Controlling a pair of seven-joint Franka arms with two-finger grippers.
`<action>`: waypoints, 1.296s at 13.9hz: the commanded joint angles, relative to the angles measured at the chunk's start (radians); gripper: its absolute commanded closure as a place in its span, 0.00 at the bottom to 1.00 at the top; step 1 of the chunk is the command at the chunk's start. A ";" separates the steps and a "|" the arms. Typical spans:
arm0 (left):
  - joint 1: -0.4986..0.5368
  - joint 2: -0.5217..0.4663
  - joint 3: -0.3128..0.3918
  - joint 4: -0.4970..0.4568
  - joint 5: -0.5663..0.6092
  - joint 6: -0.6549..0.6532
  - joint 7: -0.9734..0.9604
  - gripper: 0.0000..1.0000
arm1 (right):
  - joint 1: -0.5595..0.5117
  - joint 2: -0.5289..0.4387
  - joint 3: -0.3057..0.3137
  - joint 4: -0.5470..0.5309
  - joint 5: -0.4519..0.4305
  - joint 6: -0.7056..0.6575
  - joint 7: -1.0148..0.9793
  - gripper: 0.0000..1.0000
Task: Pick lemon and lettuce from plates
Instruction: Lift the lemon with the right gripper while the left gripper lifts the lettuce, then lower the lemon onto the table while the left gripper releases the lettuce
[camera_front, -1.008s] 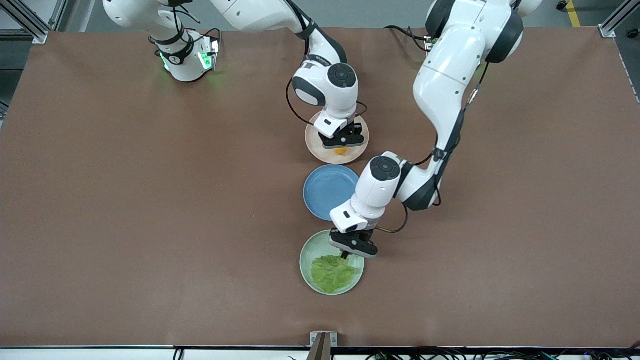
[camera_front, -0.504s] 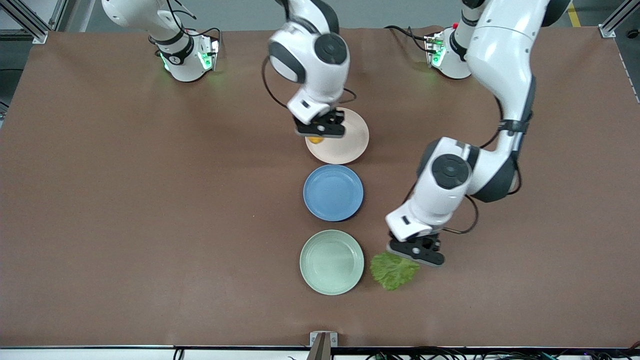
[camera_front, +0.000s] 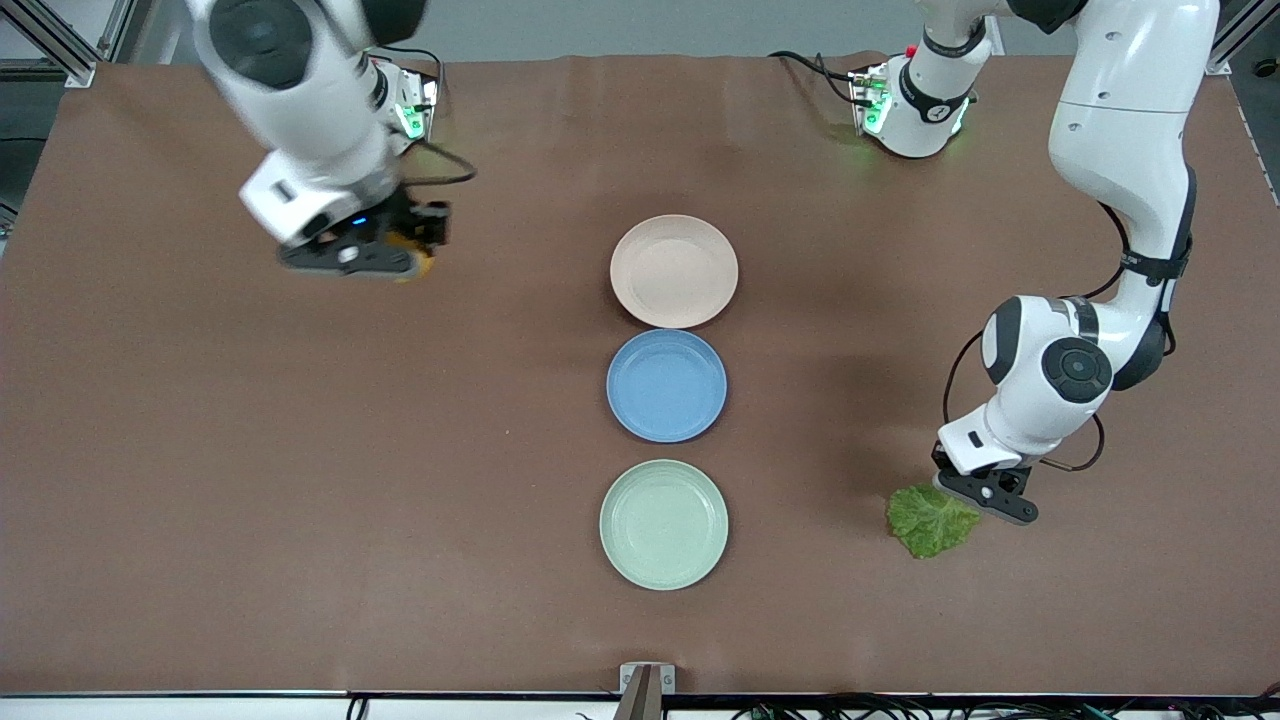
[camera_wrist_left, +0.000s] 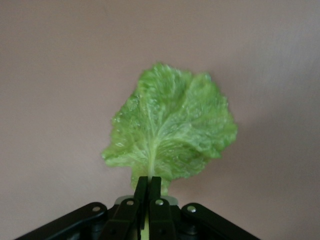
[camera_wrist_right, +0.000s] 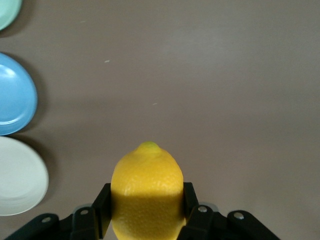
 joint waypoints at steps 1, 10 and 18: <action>0.020 -0.047 -0.011 -0.072 0.009 0.007 -0.031 0.86 | -0.196 -0.009 0.024 -0.054 0.002 0.056 -0.204 0.87; 0.024 -0.226 -0.042 -0.039 -0.025 -0.191 -0.205 0.00 | -0.471 0.233 0.024 -0.195 0.001 0.520 -0.441 0.86; 0.064 -0.390 -0.037 0.326 -0.052 -0.895 -0.233 0.00 | -0.503 0.497 0.025 -0.089 0.007 0.674 -0.441 0.87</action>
